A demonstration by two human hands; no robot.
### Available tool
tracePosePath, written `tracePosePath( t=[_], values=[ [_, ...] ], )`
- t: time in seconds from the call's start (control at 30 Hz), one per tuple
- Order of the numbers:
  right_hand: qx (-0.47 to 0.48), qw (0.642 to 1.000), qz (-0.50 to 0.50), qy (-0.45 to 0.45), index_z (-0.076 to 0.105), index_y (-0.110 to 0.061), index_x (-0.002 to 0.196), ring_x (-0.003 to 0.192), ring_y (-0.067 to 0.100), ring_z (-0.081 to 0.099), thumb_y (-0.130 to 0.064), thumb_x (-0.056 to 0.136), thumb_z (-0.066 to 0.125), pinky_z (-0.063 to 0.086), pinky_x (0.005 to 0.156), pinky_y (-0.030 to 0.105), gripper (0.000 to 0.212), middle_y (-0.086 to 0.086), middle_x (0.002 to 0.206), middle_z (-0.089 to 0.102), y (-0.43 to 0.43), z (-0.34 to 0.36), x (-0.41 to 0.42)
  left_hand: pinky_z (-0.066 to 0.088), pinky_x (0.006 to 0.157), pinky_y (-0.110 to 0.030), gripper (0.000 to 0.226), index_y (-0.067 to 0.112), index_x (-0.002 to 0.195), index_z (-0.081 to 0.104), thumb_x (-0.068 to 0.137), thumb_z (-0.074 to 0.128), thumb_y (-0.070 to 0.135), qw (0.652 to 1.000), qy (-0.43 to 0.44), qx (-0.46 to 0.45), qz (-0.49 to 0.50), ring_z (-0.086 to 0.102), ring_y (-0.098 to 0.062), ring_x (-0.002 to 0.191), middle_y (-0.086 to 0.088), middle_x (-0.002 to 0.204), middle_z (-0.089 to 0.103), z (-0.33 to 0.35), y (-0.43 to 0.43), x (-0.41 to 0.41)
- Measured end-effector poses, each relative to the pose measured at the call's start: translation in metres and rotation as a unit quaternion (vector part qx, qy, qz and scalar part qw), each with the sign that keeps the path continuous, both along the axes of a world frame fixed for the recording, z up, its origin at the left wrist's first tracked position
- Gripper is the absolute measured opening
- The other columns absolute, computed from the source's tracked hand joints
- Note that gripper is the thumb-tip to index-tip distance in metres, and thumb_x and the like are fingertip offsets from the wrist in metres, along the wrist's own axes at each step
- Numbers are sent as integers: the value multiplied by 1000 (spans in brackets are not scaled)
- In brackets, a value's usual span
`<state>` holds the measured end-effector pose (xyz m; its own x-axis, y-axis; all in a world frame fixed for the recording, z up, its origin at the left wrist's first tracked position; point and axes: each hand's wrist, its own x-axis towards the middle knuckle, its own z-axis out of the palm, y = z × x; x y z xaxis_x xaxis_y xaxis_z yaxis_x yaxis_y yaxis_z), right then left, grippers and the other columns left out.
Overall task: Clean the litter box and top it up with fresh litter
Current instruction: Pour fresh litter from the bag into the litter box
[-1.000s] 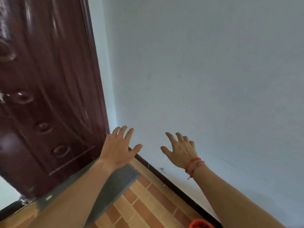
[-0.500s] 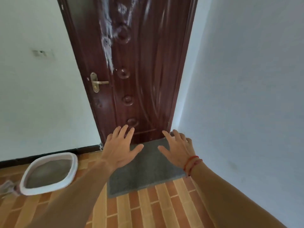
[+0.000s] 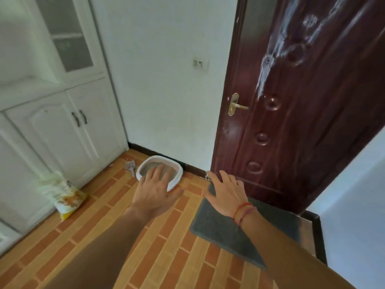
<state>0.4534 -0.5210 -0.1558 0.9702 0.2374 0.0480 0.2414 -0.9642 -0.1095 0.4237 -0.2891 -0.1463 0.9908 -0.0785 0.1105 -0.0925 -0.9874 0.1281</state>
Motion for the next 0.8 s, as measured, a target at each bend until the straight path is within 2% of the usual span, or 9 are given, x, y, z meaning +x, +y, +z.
tracePosePath(
  t=[0.17, 0.23, 0.3, 0.4, 0.53, 0.8],
  values=[
    [-6, 995, 99, -19, 35, -33, 145, 115, 29, 52, -60, 89, 42, 40, 92, 41, 63, 6, 131, 51, 67, -3, 0, 31, 115, -49, 85, 29, 154, 26, 85, 21, 79, 995, 25, 2, 94, 25, -27, 149, -2, 163, 26, -5, 61, -40],
    [-6, 992, 126, -15, 36, -33, 144, 113, 29, 53, -59, 89, 43, 40, 91, 39, 62, 7, 131, 51, 92, -8, -2, 29, 116, -48, 92, 28, 155, 24, 82, 14, 81, 991, 30, 1, 127, 23, -27, 150, -3, 164, 23, -7, 83, -58],
    [-2, 989, 149, 5, 34, -33, 145, 114, 31, 52, -57, 88, 42, 40, 92, 43, 62, 8, 135, 49, 118, -14, -5, 29, 116, -48, 97, 29, 156, 22, 77, 6, 82, 988, 38, 9, 152, 23, -27, 150, -3, 164, 23, -8, 105, -75],
    [-7, 982, 187, 18, 34, -32, 145, 112, 31, 52, -57, 88, 41, 42, 93, 44, 62, 10, 134, 49, 154, -22, -12, 26, 117, -47, 99, 28, 155, 23, 75, 3, 82, 980, 48, 8, 190, 21, -28, 150, -5, 164, 21, -13, 134, -98],
    [-15, 979, 202, 12, 33, -32, 144, 114, 31, 50, -55, 91, 40, 41, 91, 44, 58, 10, 135, 46, 183, -23, -15, 26, 117, -45, 99, 27, 155, 22, 76, 2, 83, 978, 51, 13, 202, 21, -27, 150, -4, 164, 22, -18, 156, -106],
    [-22, 977, 209, 29, 30, -32, 145, 121, 31, 46, -59, 91, 37, 40, 97, 47, 60, 9, 137, 45, 234, -24, -4, 27, 117, -45, 99, 27, 156, 23, 76, 6, 84, 975, 51, -1, 217, 21, -26, 149, -2, 164, 22, -30, 211, -108]
  ],
)
